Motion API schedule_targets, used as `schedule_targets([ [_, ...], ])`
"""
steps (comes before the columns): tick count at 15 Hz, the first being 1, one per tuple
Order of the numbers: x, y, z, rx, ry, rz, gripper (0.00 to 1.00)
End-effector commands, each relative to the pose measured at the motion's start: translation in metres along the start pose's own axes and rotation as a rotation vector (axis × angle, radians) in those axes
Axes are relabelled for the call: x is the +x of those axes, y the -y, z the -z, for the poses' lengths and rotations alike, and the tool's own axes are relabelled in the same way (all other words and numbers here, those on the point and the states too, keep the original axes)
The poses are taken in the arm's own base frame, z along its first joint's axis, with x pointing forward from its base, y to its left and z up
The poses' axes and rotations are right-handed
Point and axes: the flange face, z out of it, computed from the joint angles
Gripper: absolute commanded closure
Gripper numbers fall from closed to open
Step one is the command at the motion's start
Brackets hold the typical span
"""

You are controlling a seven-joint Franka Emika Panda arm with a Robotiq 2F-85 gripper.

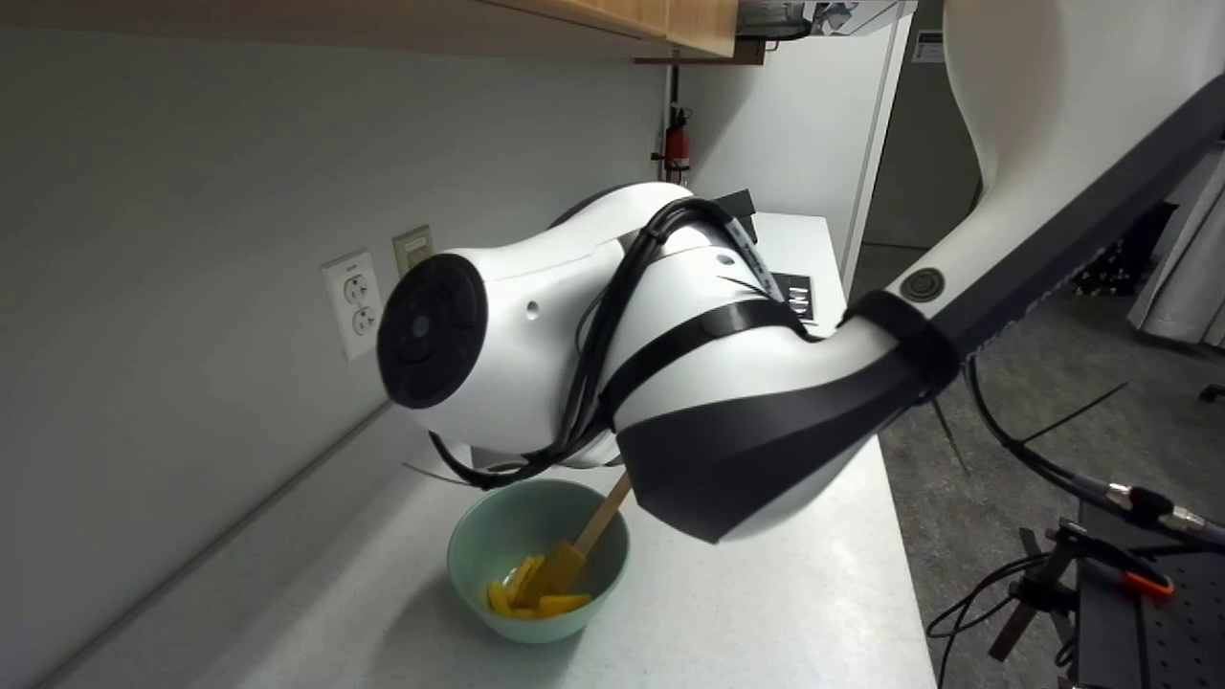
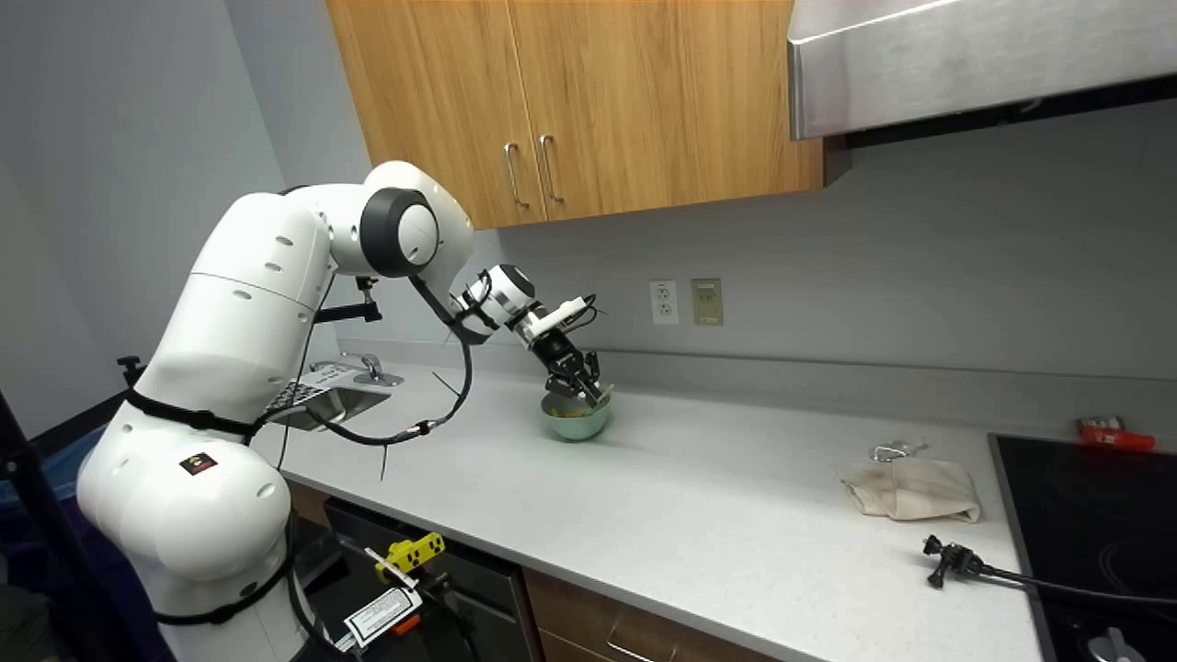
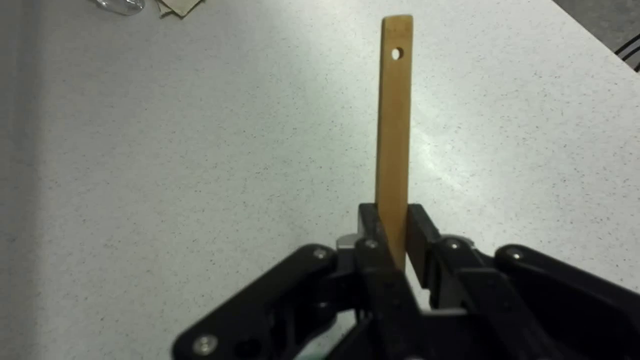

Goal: Use the ladle to stir in the bowl

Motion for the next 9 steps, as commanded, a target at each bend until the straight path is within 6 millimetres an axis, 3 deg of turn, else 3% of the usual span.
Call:
schedule_targets([
  [1, 0.002, -0.008, 0.01, -0.005, -0.027, -0.018, 0.96],
  [9, -0.012, -0.018, 0.019, -0.115, 0.032, -0.033, 0.96],
])
